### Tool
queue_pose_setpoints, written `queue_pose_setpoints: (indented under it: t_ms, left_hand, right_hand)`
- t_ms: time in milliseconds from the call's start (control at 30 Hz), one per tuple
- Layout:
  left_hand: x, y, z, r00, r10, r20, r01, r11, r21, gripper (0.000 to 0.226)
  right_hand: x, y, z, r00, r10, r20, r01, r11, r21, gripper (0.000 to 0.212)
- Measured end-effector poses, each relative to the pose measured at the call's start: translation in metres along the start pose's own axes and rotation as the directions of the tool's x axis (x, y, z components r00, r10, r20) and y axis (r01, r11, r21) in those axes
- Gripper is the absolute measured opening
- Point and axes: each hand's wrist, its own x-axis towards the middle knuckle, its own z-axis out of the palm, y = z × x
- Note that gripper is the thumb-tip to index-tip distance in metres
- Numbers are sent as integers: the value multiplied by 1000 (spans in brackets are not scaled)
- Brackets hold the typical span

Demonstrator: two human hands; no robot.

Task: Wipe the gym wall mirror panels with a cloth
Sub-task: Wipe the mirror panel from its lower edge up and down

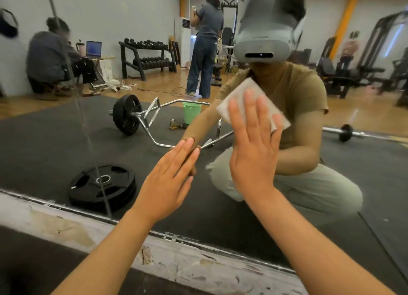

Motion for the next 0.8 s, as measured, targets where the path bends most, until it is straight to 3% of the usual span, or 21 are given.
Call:
queue_pose_setpoints:
  t_ms: [67,133,200,333,400,433,533,667,800]
  left_hand:
    - [0,-1,0,1000,6,2,-6,1000,-2,63]
    - [0,-3,-2,1000,15,5,-15,1000,-4,60]
    - [0,-3,-4,1000,25,15,-25,1000,0,59]
    - [0,-1,-6,999,15,31,-15,1000,-5,64]
    - [0,0,-7,999,6,33,-6,1000,-18,66]
    - [0,1,-8,999,-2,38,3,1000,-21,67]
    - [-1,6,-9,997,-36,66,38,999,-31,68]
    - [-1,14,-11,994,-82,72,87,994,-67,67]
    - [-1,22,-13,987,-131,95,139,987,-81,67]
  right_hand:
    - [-41,-5,12,989,-118,94,119,993,-4,76]
    - [-100,-7,22,918,-293,266,306,952,-9,78]
    - [-166,-3,28,778,-440,449,496,868,-9,81]
    - [-254,18,30,396,-564,724,751,653,99,95]
    - [-262,25,26,278,-563,779,790,595,148,96]
    - [-260,28,24,253,-565,786,794,585,165,98]
    - [-243,37,19,300,-625,721,787,590,183,104]
    - [-218,50,10,465,-659,591,735,660,158,81]
    - [-171,64,-13,670,-560,487,572,808,143,77]
